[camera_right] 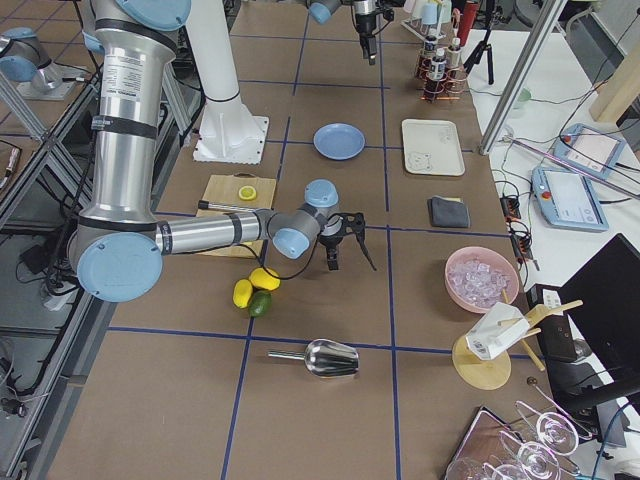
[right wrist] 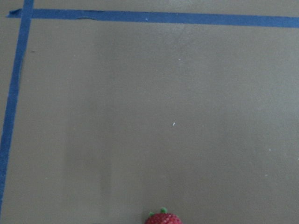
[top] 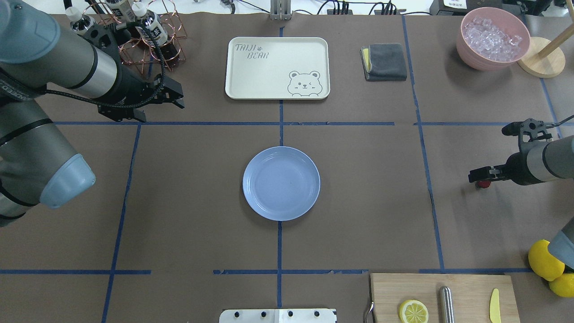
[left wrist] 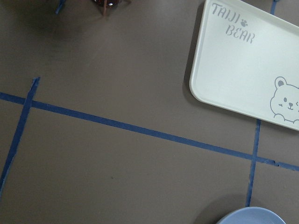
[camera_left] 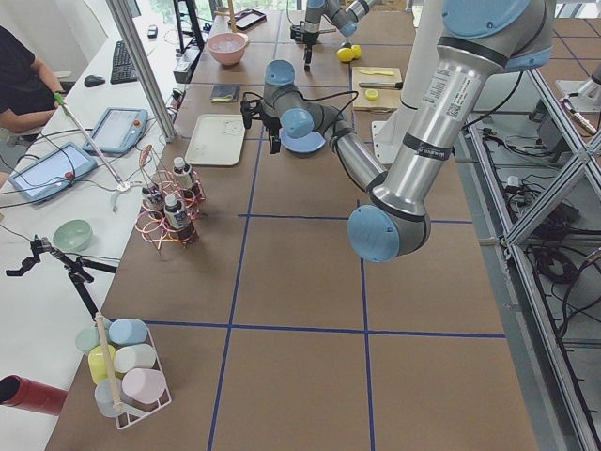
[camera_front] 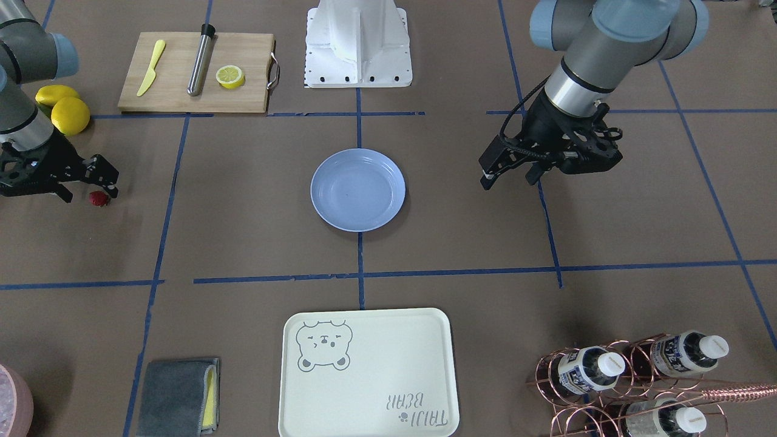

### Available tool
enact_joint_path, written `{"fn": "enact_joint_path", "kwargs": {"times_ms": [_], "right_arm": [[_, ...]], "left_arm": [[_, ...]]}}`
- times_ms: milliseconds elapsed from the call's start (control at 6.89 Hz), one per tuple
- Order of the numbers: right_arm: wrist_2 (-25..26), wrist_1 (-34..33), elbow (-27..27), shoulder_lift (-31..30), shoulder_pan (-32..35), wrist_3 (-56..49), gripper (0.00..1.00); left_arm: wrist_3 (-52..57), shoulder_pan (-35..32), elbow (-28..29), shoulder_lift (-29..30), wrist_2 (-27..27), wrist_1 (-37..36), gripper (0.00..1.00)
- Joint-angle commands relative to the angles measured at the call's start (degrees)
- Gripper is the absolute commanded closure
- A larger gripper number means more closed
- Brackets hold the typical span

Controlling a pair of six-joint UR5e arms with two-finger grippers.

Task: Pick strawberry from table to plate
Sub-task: 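Close the right gripper on the red strawberry and lift it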

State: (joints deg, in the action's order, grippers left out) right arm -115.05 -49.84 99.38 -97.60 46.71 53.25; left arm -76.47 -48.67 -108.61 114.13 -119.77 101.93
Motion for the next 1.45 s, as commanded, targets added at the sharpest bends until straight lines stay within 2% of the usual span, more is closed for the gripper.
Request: {"fn": "enact_joint_path", "kwargs": {"times_ms": [0,290,435,726,871,1016,1306], "right_arm": [[0.0,-0.7,-0.2,0.4,-0.4,0.0,0.18],[0.1,-0.7,-0.2,0.2,-0.3,0.0,0.24],[0.1,-0.7,-0.3,0.0,-0.4,0.0,0.33],[0.1,-0.8,-0.4,-0.1,-0.4,-0.1,0.42],[0.1,-0.7,-0.4,0.0,-0.4,-0.1,0.58],[0.0,-0.7,-0.2,0.0,-0.2,-0.2,0.99],[-0.7,-0.8,0.7,0.0,0.4,-0.3,1.0]], "left_arm": [[0.0,-0.3,0.0,-0.5,0.0,0.0,0.0],[0.0,-0.3,0.1,-0.6,0.0,0.0,0.0],[0.0,-0.3,0.1,-0.6,0.0,0.0,0.0],[0.0,-0.3,0.2,-0.6,0.0,0.1,0.0],[0.0,-0.4,0.2,-0.6,0.0,0.0,0.0],[0.0,-0.4,0.2,-0.6,0.0,0.0,0.0],[0.0,-1.3,0.0,-0.6,-0.1,-0.1,0.0]]}}
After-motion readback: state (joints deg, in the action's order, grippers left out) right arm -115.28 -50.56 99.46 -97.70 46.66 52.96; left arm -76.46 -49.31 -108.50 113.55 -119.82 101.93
